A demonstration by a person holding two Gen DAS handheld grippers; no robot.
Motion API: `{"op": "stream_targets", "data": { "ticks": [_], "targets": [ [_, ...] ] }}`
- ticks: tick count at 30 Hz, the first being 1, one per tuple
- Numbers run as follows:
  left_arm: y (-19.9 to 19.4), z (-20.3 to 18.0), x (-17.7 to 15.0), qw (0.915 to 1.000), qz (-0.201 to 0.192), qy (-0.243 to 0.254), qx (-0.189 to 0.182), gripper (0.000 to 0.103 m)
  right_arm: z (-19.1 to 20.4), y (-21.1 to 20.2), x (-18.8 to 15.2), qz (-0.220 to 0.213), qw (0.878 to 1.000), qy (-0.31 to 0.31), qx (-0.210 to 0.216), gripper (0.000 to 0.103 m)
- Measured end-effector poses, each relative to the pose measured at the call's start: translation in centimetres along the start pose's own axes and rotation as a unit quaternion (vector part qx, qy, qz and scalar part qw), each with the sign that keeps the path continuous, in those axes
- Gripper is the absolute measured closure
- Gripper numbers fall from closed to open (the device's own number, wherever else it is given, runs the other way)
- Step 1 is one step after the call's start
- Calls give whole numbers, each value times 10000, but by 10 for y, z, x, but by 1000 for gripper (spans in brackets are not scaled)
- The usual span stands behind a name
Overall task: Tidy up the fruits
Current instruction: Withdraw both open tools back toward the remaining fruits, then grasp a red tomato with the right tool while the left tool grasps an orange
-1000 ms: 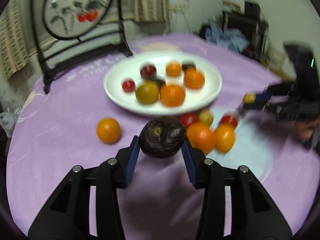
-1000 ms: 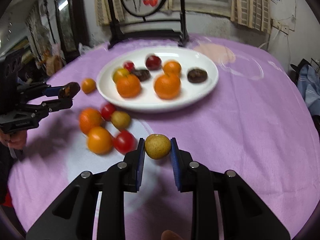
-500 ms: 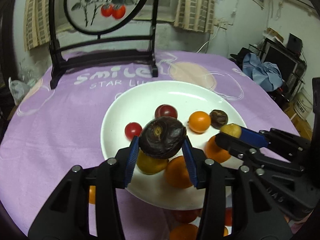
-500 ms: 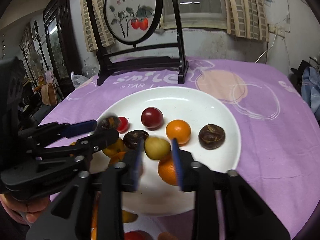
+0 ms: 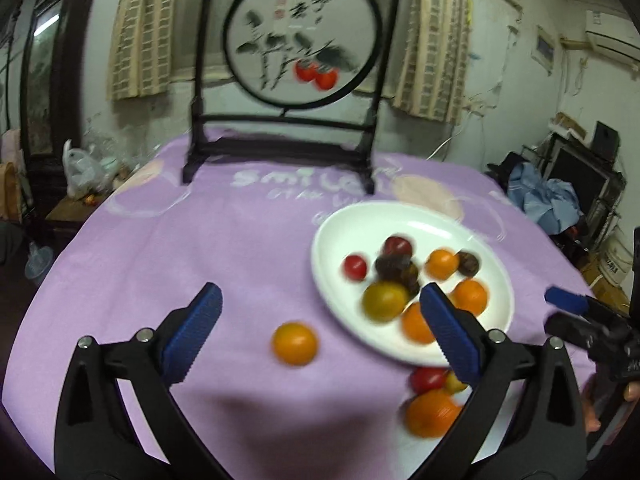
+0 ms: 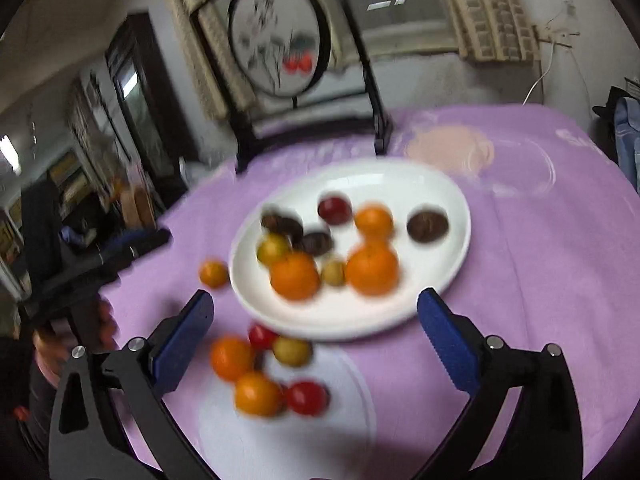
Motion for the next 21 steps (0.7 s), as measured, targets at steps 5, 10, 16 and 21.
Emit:
{"op": "stream_targets", "data": {
  "ticks": [5, 10, 16, 21],
  "targets": [
    [-6, 22, -9, 9994, 116, -249, 218, 2, 11, 7, -15, 488, 9974, -443, -289, 1],
    [-11, 37, -9, 9985, 101, -429, 331, 2, 17, 12, -30, 810, 9933, -743, -358, 20],
    [-14, 39, -8, 9985, 111, -394, 365, 2, 19, 17, -44, 1092, 9912, -741, -129, 43],
    [-16, 34, -9, 9988, 109, -303, 382, 2, 18, 23, -47, 1203, 9906, -653, -44, 56]
  ]
}}
Point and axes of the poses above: each gripper's, at about its wrist camera, not at the fingertips, and y roughly the way its jaws point, z to its left, x to its top, the point moved 1 cm from there along y, roughly the way its jaws point, and after that the axes turned 3 degrees about -y, right-handed, at the moved point
